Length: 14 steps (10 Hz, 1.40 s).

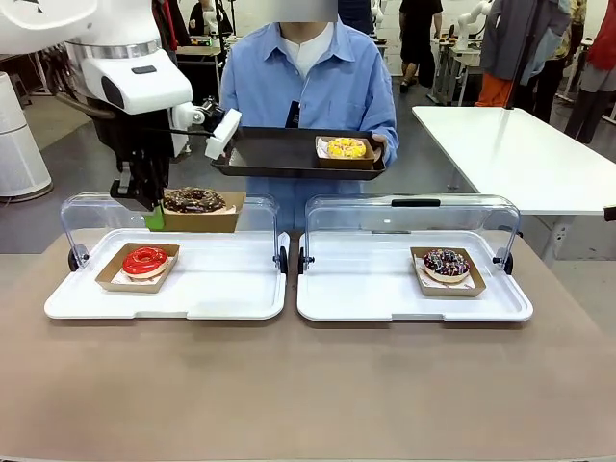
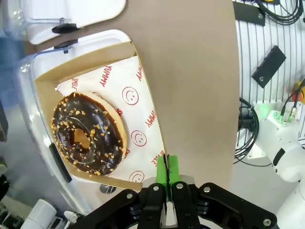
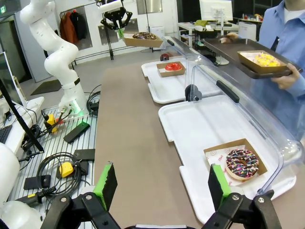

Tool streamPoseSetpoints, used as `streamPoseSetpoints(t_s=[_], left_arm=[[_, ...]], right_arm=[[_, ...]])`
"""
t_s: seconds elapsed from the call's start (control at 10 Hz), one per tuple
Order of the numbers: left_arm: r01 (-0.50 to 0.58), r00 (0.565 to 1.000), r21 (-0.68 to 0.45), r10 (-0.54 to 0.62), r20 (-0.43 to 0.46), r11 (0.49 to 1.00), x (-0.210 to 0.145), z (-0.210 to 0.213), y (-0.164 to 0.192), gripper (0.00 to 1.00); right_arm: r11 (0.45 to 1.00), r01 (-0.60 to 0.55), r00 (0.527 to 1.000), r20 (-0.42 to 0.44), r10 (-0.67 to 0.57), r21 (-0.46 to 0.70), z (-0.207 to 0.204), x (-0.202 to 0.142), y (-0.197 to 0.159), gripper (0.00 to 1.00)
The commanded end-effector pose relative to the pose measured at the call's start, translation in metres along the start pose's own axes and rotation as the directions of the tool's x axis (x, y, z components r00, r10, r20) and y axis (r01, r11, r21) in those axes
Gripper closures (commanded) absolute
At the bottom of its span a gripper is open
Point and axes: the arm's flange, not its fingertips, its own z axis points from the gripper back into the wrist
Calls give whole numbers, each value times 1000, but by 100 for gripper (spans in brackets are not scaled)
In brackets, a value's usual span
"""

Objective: Provide the desired donut to the person.
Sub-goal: Pick up and lift the Paper togo box containing the Donut pointed at by the person, then place the picked Paper togo box onto the Handle tray extended by the person.

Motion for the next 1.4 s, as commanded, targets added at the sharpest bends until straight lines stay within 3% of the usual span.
streamPoseSetpoints(t_s=[0.0,1.3], left_arm=[[-7,1000,-8,7,8,1000,-9,-5,4,100],[-16,1000,-9,16,5,1000,-10,-3,6,100]], right_arm=[[1000,-13,1000,8,13,5,1,-1,1,0],[1000,-13,1000,8,13,5,1,-1,1,0]])
